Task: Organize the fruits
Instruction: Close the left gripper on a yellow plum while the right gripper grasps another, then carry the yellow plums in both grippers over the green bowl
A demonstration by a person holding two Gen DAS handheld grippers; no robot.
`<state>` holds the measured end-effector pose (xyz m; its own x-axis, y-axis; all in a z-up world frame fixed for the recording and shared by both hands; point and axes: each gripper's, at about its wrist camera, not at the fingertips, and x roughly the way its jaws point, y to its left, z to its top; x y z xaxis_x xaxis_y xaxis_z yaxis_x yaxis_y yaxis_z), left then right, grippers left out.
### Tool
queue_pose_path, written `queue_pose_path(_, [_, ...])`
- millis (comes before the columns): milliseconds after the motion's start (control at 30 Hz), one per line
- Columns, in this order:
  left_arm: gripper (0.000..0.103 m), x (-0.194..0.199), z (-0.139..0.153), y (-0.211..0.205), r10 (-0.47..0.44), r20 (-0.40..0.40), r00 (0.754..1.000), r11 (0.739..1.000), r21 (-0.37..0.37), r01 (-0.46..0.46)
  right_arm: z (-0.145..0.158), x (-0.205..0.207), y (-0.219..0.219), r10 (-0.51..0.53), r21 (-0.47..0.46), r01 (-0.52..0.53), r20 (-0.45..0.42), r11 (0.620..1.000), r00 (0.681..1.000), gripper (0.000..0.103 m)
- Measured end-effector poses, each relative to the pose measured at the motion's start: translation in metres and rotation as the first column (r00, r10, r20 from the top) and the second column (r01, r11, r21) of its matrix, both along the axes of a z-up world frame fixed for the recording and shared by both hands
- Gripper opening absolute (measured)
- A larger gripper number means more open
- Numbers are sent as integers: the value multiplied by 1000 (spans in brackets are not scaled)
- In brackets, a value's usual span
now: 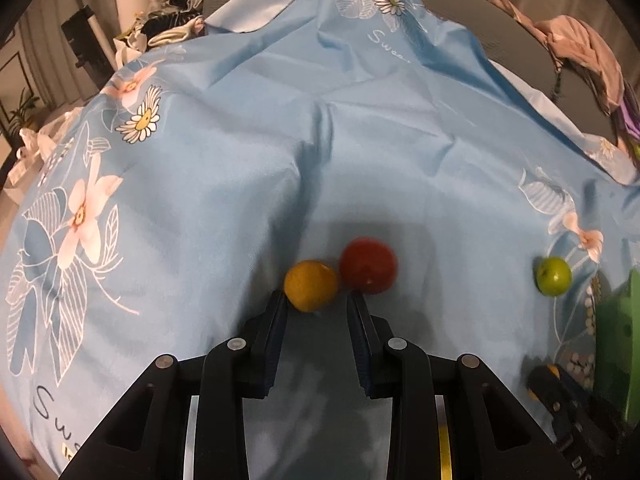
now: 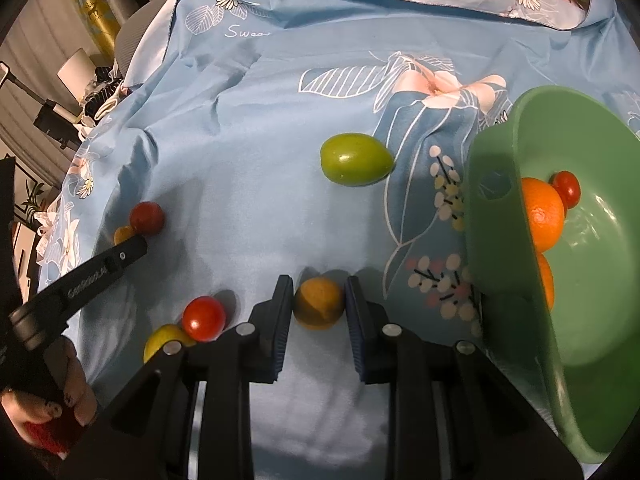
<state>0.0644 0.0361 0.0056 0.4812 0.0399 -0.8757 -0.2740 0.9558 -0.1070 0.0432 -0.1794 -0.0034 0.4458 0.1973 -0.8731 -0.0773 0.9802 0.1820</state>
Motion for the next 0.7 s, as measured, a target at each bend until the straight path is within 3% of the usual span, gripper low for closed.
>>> queue_pose_path(300, [27, -3, 2, 3, -15, 28, 999, 1000, -16, 16, 1, 2, 1, 7, 10, -7, 5, 1000, 1000, 27])
queue_pose_path(433, [27, -12, 12, 10, -13, 63, 998, 996, -88, 19, 5, 1, -1, 14, 46, -14, 16, 999, 1000, 27])
queue_pose_path(700, [27, -27, 33, 7, -48, 128, 991, 984, -162, 69, 12, -3, -3, 12, 86, -16, 41, 996, 999, 27])
